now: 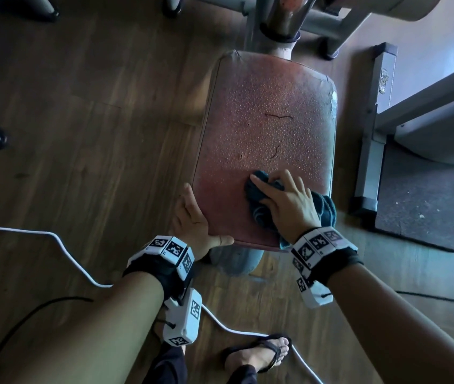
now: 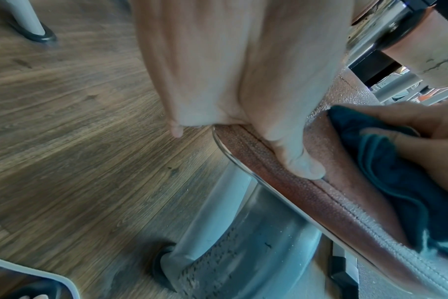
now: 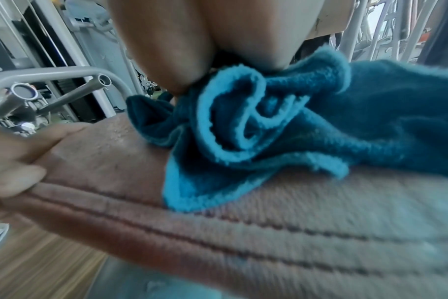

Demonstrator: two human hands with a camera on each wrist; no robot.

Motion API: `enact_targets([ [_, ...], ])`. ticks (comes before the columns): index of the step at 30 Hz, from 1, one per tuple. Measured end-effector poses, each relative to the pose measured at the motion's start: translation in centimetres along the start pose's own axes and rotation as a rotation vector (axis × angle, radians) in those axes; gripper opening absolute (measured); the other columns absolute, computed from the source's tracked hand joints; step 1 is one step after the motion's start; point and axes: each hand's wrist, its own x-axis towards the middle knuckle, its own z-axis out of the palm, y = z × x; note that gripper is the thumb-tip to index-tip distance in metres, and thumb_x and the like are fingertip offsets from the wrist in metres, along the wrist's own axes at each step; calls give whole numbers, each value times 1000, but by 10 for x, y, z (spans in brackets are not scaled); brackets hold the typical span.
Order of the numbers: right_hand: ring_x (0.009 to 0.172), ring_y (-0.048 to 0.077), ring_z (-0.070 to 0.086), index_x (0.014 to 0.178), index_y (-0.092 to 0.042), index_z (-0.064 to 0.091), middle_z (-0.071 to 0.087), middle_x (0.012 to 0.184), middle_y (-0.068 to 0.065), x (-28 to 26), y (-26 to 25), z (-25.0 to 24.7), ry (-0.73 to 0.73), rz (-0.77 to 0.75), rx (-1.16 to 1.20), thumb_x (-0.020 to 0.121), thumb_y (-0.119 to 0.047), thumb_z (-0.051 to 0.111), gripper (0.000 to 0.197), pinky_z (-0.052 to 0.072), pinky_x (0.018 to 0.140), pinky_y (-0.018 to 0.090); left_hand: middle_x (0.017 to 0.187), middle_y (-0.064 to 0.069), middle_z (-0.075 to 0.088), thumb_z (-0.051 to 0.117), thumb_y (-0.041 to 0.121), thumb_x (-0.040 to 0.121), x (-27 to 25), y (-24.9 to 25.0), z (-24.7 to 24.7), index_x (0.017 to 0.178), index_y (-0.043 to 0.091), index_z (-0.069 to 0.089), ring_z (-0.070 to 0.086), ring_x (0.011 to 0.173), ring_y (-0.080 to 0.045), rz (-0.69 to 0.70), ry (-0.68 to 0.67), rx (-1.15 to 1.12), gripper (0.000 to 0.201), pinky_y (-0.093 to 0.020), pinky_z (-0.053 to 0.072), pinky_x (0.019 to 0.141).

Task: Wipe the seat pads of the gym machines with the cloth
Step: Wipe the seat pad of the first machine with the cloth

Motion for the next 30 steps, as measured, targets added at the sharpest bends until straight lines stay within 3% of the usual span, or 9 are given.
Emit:
enact_targets([
  [3,99,25,44,140,-43,43,43,122,-3,5,-2,2,29,2,18,95,-33,47,46,44,86,42,158,-14,-8,84,55,56,-1,0,2,144,23,-33,8,147,-32,9,-5,26,150,-48,18,115],
  [10,92,23,47,139,-40,44,48,118,-1,-39,0,11,-31,-126,-5,96,-39,36,44,47,81,42,156,-19,-7,82,61,52,1,-1,-1,145,14,-31,9,146,-32,21,-15,23,153,-43,17,115],
  [13,95,24,47,141,-43,39,46,122,-2,-35,2,7,-78,-152,-62,96,-40,35,45,48,82,43,156,-19,-7,82,60,53,0,-2,-2,146,14,-30,9,146,-32,33,-15,16,153,-43,17,115],
  [18,101,26,44,141,-49,33,42,128,-1,-6,-4,3,-74,-80,-118,92,-31,53,56,47,85,45,157,-18,-2,86,55,52,0,-1,3,147,18,-28,12,146,-32,1,34,7,153,-45,19,115],
  [21,99,27,46,141,-43,38,45,126,1,-9,-13,6,-23,-50,-84,93,-32,51,51,47,84,45,157,-18,-3,87,52,53,0,1,2,147,19,-28,11,146,-32,-8,13,-15,152,-45,19,115],
  [24,96,25,46,142,-38,40,46,122,1,-31,-14,11,-26,-112,-54,95,-36,44,47,47,82,43,156,-19,-7,84,54,55,-2,1,-3,146,16,-29,8,146,-31,28,-18,-10,151,-44,17,115],
  [30,100,26,46,144,-43,32,42,126,0,-31,-6,9,-84,-176,-135,92,-31,55,58,49,84,43,156,-19,-7,83,55,56,-3,0,-3,146,14,-30,7,146,-32,49,-21,-15,150,-44,16,116],
])
